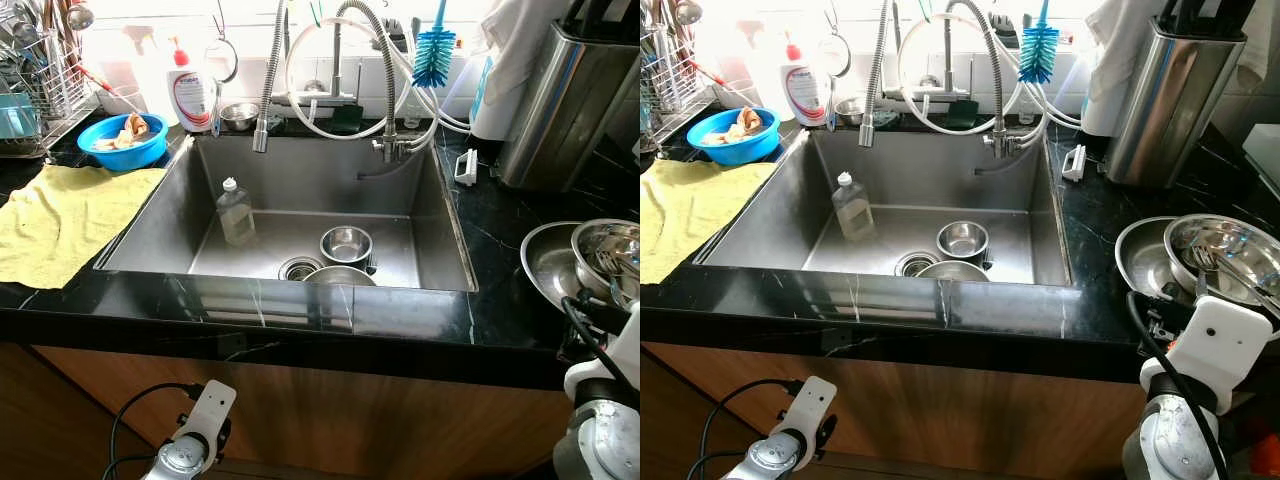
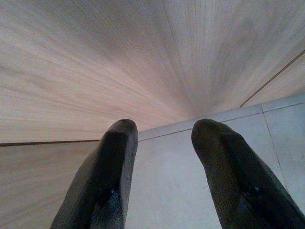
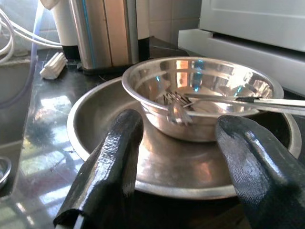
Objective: Kitchen organization
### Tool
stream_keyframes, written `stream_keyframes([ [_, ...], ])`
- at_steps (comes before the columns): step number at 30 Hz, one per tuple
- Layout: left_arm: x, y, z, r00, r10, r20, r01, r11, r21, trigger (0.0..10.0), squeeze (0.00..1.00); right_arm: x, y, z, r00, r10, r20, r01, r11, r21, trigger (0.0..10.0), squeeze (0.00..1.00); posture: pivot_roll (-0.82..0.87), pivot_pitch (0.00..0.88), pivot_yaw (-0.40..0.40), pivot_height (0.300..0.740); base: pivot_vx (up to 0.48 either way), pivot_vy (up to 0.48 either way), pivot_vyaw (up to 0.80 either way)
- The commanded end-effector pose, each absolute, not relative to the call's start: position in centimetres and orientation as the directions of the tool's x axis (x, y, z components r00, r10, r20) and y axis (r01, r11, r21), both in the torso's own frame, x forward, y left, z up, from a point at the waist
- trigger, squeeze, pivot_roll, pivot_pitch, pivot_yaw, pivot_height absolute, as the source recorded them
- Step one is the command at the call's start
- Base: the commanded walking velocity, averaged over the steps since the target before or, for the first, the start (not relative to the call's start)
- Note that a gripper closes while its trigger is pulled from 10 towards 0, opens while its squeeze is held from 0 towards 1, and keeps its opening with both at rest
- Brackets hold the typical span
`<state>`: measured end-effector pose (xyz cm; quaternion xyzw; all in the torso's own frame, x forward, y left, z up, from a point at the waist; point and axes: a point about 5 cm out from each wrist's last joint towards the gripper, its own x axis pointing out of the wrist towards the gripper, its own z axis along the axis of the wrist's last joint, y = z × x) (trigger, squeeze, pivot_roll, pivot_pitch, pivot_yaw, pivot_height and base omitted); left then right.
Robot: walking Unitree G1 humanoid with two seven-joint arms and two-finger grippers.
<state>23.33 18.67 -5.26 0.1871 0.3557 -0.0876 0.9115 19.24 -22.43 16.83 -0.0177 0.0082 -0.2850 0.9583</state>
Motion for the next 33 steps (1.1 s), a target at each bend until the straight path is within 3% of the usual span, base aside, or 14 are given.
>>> stream_keyframes([
  [1, 23.6, 18.7, -5.0, 0.738, -0.032, -0.674, 0.299, 0.91, 0.285, 10.0, 0.0, 19.5, -22.4, 17.0, 0.839, -0.544, 0.004, 0.544, 0.838, -0.035, 10.0, 0.0, -0.14, 0.0, 0.028, 0.74, 0.0, 0.0, 0.0],
  [10, 23.6, 18.6, -5.1, 0.737, -0.032, -0.675, 0.3, 0.911, 0.284, 10.0, 0.0, 20.2, -22.1, 17.3, 0.848, -0.53, 0.019, 0.53, 0.847, -0.023, 10.0, 0.0, -0.14, 0.0, 0.028, 0.74, 0.0, 0.0, 0.0],
  [11, 23.5, 18.7, -5.1, 0.736, -0.031, -0.676, 0.3, 0.911, 0.285, 10.0, 0.0, 20.3, -22.0, 17.3, 0.851, -0.525, 0.026, 0.525, 0.851, -0.018, 4.2, 0.0, -0.14, 0.0, 0.028, 0.74, 0.0, 0.0, 0.0],
  [12, 23.5, 18.7, -5.1, 0.736, -0.031, -0.676, 0.3, 0.911, 0.285, 10.0, 0.0, 20.3, -22.0, 17.3, 0.851, -0.525, 0.026, 0.525, 0.851, -0.018, 4.2, 0.0, -0.14, 0.0, 0.028, 0.74, 0.0, 0.0, 0.0],
  [13, 23.5, 18.7, -5.1, 0.736, -0.03, -0.676, 0.299, 0.911, 0.285, 10.0, 0.0, 20.4, -22.0, 17.4, 0.851, -0.524, 0.028, 0.525, 0.851, -0.017, 0.0, 0.0, -0.14, 0.0, 0.028, 0.74, 0.0, 0.0, 0.0],
  [33, 23.6, 18.8, -5.1, 0.737, -0.03, -0.675, 0.3, 0.909, 0.288, 10.0, 0.0, 20.8, -22.2, 17.7, 0.846, -0.531, 0.048, 0.532, 0.846, -0.009, 0.0, 0.0, -0.14, 0.0, 0.033, 0.74, 0.0, 0.0, 0.0],
])
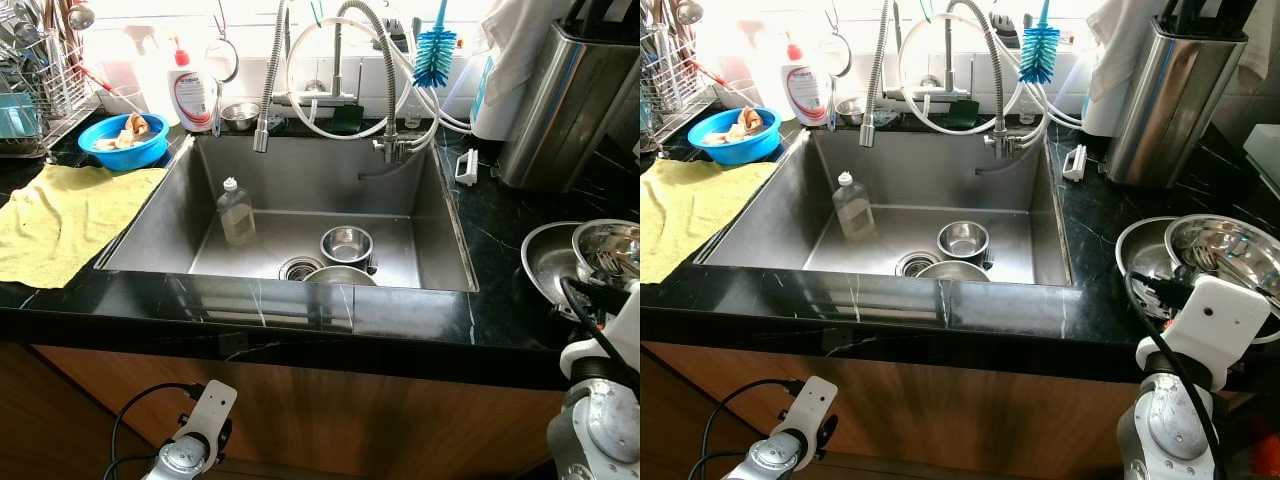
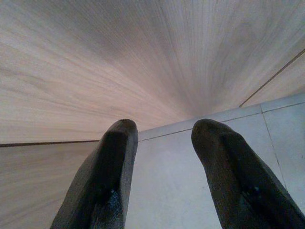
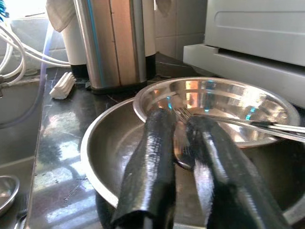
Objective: Kitchen organization
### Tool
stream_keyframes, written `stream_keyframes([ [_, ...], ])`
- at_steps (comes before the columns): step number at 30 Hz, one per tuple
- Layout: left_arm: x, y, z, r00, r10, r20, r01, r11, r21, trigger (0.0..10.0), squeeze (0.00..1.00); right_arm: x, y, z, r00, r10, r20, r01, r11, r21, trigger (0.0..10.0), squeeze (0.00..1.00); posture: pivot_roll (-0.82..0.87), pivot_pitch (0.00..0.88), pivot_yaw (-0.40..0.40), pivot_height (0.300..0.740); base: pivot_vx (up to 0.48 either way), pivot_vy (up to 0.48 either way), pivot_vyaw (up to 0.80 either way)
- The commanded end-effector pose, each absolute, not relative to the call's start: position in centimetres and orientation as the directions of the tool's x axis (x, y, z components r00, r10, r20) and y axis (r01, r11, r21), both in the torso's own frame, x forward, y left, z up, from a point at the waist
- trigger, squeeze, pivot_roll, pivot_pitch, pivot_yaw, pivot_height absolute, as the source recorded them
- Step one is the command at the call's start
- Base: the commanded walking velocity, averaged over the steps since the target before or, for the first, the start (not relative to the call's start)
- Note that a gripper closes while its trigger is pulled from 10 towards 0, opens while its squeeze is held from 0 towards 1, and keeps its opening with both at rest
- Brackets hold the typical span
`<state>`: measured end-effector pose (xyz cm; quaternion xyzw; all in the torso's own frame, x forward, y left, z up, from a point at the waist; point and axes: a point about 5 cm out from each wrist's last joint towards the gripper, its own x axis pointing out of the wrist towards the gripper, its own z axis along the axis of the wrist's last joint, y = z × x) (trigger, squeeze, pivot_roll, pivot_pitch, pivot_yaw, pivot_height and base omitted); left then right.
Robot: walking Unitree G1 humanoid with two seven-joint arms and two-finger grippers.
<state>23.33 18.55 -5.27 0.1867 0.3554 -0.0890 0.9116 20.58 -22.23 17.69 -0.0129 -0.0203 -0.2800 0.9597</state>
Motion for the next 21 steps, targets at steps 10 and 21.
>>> stream_keyframes([
  [10, 23.6, 18.8, -5.0, 0.737, -0.033, -0.675, 0.306, 0.907, 0.289, 10.0, 0.0, 21.1, -22.1, 18.2, 0.844, -0.531, 0.074, 0.533, 0.846, 0.001, 0.0, 0.0, -0.14, 0.0, 0.037, 0.74, 0.0, 0.0, 0.0],
  [21, 23.6, 18.8, -5.1, 0.736, -0.03, -0.676, 0.303, 0.908, 0.29, 10.0, 0.0, 21.6, -22.0, 20.1, 0.842, -0.519, 0.149, 0.525, 0.851, -0.002, 10.0, 0.0, -0.14, 0.0, 0.039, 0.74, 0.0, 0.0, 0.0],
])
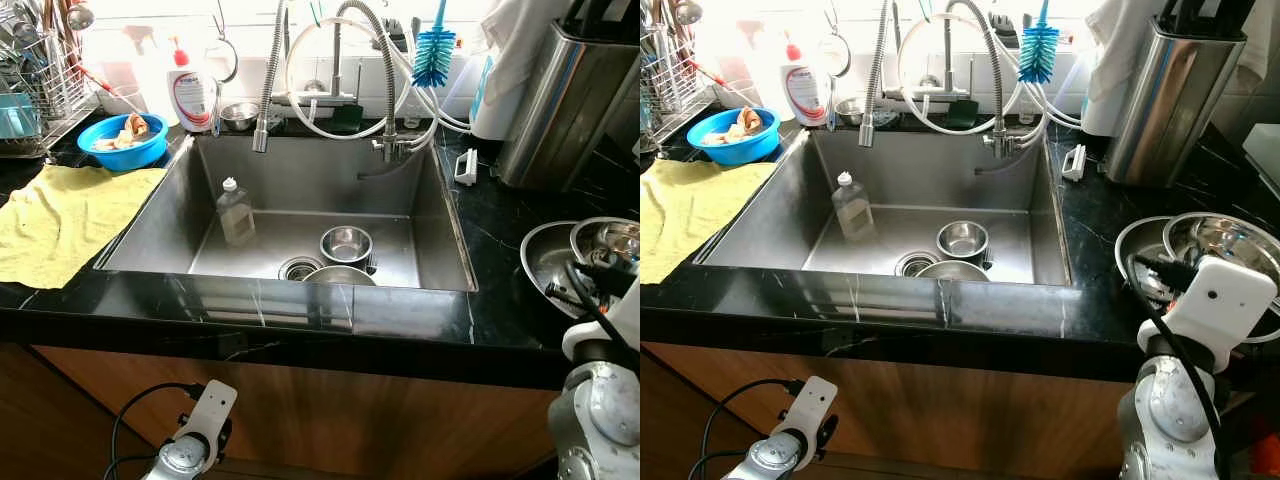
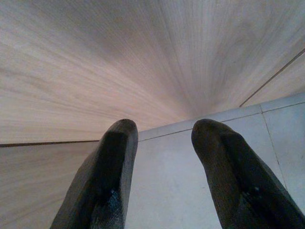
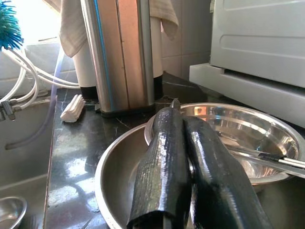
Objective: Kitchen organization
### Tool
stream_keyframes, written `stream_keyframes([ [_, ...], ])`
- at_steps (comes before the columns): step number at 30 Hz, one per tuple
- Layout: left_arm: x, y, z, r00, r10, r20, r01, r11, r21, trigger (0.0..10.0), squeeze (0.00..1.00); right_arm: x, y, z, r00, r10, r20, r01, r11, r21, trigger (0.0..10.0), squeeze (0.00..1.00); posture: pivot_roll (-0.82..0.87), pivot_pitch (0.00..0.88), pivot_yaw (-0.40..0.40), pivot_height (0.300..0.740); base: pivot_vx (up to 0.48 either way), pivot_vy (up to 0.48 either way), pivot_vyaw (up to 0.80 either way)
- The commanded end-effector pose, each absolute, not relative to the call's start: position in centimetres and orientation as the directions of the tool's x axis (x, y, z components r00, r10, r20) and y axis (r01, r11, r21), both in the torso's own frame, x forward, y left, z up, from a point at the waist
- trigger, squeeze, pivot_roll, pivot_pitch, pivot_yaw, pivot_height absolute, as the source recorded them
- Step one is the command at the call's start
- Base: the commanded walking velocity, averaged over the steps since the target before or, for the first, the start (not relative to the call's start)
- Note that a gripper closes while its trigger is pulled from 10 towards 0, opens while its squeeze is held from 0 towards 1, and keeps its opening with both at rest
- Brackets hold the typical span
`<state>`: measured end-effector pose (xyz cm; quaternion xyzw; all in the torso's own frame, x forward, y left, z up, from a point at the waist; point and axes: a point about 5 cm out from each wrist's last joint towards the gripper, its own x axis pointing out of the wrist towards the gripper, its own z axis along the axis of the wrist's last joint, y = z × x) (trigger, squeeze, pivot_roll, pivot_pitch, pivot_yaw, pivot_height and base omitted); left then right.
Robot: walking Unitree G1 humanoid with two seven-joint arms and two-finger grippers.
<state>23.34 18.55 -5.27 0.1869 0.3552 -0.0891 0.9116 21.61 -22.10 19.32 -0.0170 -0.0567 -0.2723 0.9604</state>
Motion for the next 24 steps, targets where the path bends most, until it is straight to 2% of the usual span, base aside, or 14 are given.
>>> stream_keyframes([
  [1, 23.5, 18.8, -5.1, 0.736, -0.029, -0.677, 0.303, 0.908, 0.29, 10.0, 0.0, 21.7, -21.9, 20.7, 0.838, -0.517, 0.175, 0.527, 0.85, -0.011, 10.0, 0.0, -0.14, 0.0, 0.039, 0.74, 0.0, 0.0, 0.0],
  [8, 23.5, 18.7, -5.1, 0.735, -0.031, -0.677, 0.304, 0.908, 0.288, 10.0, 0.0, 22.3, -21.3, 21.9, 0.855, -0.466, 0.227, 0.488, 0.871, -0.055, 10.0, 0.0, -0.15, 0.0, 0.041, 0.74, 0.0, 0.0, 0.0],
  [10, 23.5, 18.6, -5.1, 0.735, -0.031, -0.677, 0.305, 0.908, 0.289, 10.0, 0.0, 23.0, -20.5, 21.6, 0.893, -0.409, 0.186, 0.428, 0.901, -0.073, 10.0, 0.0, -0.15, 0.0, 0.041, 0.74, 0.0, 0.0, 0.0],
  [11, 23.5, 18.6, -5.1, 0.735, -0.032, -0.677, 0.304, 0.908, 0.287, 10.0, 0.0, 23.8, -19.4, 21.1, 0.933, -0.331, 0.141, 0.345, 0.935, -0.088, 10.0, 0.0, -0.15, 0.0, 0.041, 0.74, 0.0, 0.0, 0.0],
  [14, 23.6, 18.5, -5.1, 0.735, -0.032, -0.677, 0.302, 0.91, 0.284, 10.0, 0.0, 24.7, -18.2, 20.3, 0.97, -0.227, 0.087, 0.233, 0.971, -0.062, 10.0, 0.0, -0.15, 0.0, 0.042, 0.74, 0.0, 0.0, 0.0],
  [15, 23.6, 18.5, -5.1, 0.735, -0.032, -0.677, 0.302, 0.91, 0.284, 10.0, 0.0, 24.7, -18.2, 20.3, 0.97, -0.227, 0.087, 0.233, 0.971, -0.062, 10.0, 0.0, -0.15, 0.0, 0.042, 0.74, 0.0, 0.0, 0.0],
  [17, 23.6, 18.5, -5.1, 0.734, -0.032, -0.678, 0.3, 0.911, 0.282, 10.0, 0.0, 26.4, -16.6, 20.6, 0.996, -0.079, 0.048, 0.081, 0.996, -0.034, 10.0, 0.0, -0.15, 0.0, 0.044, 0.74, 0.0, 0.0, 0.0],
  [20, 23.5, 18.6, -5.1, 0.734, -0.028, -0.679, 0.296, 0.913, 0.282, 10.0, 0.0, 27.4, -15.4, 21.6, 0.997, 0.046, 0.067, -0.042, 0.998, -0.05, 10.0, 0.0, -0.15, 0.0, 0.044, 0.74, 0.0, 0.0, 0.0],
  [24, 23.4, 18.7, -5.2, 0.733, -0.025, -0.68, 0.293, 0.914, 0.282, 10.0, 0.0, 28.4, -15.3, 22.3, 0.993, 0.085, 0.077, -0.084, 0.996, -0.016, 10.0, 0.0, -0.14, 0.0, 0.042, 0.74, 0.0, 0.0, 0.0],
])
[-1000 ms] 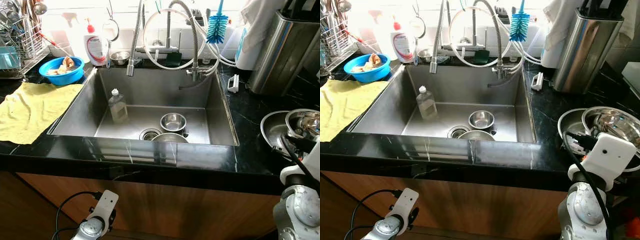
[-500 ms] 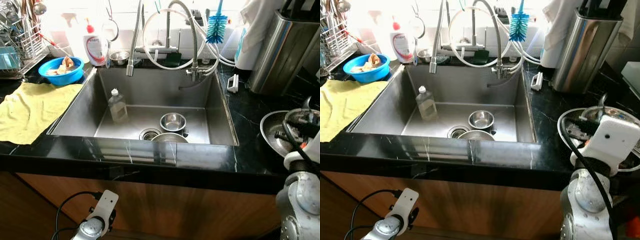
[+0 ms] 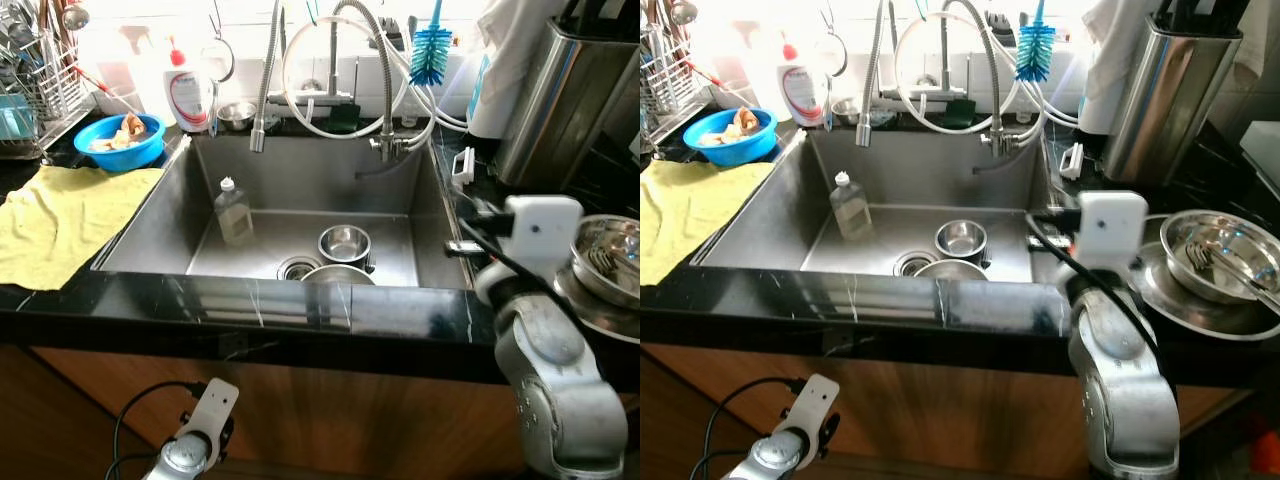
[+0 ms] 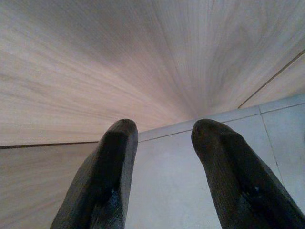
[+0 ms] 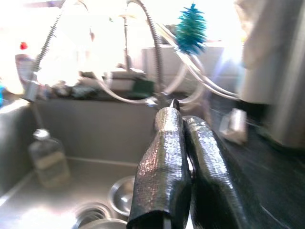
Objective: Kitchen organization
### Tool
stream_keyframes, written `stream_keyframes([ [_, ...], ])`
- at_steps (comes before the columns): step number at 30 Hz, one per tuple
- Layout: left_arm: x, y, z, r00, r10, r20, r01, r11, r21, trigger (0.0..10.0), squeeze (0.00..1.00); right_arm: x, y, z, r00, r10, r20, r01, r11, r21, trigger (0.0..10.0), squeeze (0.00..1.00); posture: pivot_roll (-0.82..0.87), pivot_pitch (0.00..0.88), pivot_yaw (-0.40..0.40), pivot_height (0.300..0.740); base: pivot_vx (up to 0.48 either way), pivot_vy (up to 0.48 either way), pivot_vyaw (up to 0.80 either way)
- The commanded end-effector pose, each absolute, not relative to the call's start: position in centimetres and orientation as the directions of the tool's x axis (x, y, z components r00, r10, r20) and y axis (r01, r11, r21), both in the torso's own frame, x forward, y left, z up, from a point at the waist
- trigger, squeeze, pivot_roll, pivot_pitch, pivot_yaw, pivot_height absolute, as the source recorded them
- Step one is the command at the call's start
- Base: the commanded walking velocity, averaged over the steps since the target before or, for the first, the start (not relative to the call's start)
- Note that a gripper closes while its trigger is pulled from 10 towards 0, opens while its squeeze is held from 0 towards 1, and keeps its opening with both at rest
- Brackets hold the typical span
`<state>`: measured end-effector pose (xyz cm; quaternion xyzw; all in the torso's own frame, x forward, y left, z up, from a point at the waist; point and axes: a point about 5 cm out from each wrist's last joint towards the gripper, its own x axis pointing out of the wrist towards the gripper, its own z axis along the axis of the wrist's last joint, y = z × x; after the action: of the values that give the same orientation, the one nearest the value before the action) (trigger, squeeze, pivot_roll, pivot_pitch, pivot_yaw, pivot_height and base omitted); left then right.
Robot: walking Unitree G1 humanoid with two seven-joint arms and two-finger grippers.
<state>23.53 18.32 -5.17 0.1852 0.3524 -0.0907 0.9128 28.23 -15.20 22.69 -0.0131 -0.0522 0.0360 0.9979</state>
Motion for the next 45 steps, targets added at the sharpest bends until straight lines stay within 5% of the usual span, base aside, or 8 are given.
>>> stream_keyframes([
  [1, 23.4, 18.8, -5.2, 0.732, -0.023, -0.681, 0.292, 0.914, 0.282, 10.0, 0.0, 28.9, -15.1, 22.7, 0.989, 0.115, 0.091, -0.115, 0.993, -0.012, 10.0, 0.0, -0.14, 0.0, 0.042, 0.74, 0.0, 0.0, 0.0],
  [7, 23.4, 18.8, -5.2, 0.73, -0.021, -0.683, 0.29, 0.915, 0.281, 10.0, 0.0, 31.0, -14.8, 20.7, 0.976, 0.21, -0.05, -0.19, 0.948, 0.255, 10.0, 0.0, -0.15, 0.0, 0.045, 0.74, 0.0, 0.0, 0.0],
  [33, 23.2, 19.0, -5.4, 0.725, -0.019, -0.689, 0.29, 0.915, 0.279, 10.0, 0.0, 34.9, -15.7, 16.5, 0.936, 0.27, -0.225, -0.208, 0.942, 0.264, 10.0, 0.0, -0.14, 0.0, 0.05, 0.74, 0.0, 0.0, 0.0],
  [34, 23.2, 19.0, -5.4, 0.725, -0.019, -0.689, 0.289, 0.916, 0.279, 10.0, 0.0, 34.9, -15.8, 16.4, 0.936, 0.27, -0.227, -0.208, 0.942, 0.263, 10.0, 0.27, -0.14, 0.0, 0.049, 0.74, 0.0, 0.0, 0.0],
  [36, 23.1, 19.0, -5.4, 0.725, -0.018, -0.689, 0.288, 0.916, 0.279, 10.0, 0.0, 34.9, -15.8, 16.4, 0.935, 0.272, -0.227, -0.21, 0.942, 0.264, 10.0, 0.45, -0.13, 0.0, 0.048, 0.74, 0.0, 0.0, 0.0],
  [38, 23.1, 19.0, -5.4, 0.724, -0.017, -0.689, 0.287, 0.916, 0.279, 10.0, 0.0, 34.9, -15.8, 16.3, 0.934, 0.274, -0.228, -0.213, 0.942, 0.261, 10.0, 0.48, -0.13, 0.0, 0.049, 0.74, 0.0, 0.0, 0.0],
  [39, 23.1, 19.0, -5.4, 0.724, -0.016, -0.689, 0.286, 0.917, 0.279, 10.0, 0.0, 34.9, -15.7, 16.3, 0.933, 0.278, -0.228, -0.217, 0.941, 0.26, 10.0, 0.65, -0.13, 0.0, 0.047, 0.74, 0.0, 0.0, 0.0],
  [45, 23.0, 19.0, -5.4, 0.725, -0.014, -0.689, 0.283, 0.918, 0.279, 10.0, 0.0, 35.0, -15.3, 16.3, 0.932, 0.284, -0.224, -0.226, 0.941, 0.253, 10.0, 0.63, -0.13, 0.0, 0.046, 0.74, 0.0, 0.0, 0.0],
])
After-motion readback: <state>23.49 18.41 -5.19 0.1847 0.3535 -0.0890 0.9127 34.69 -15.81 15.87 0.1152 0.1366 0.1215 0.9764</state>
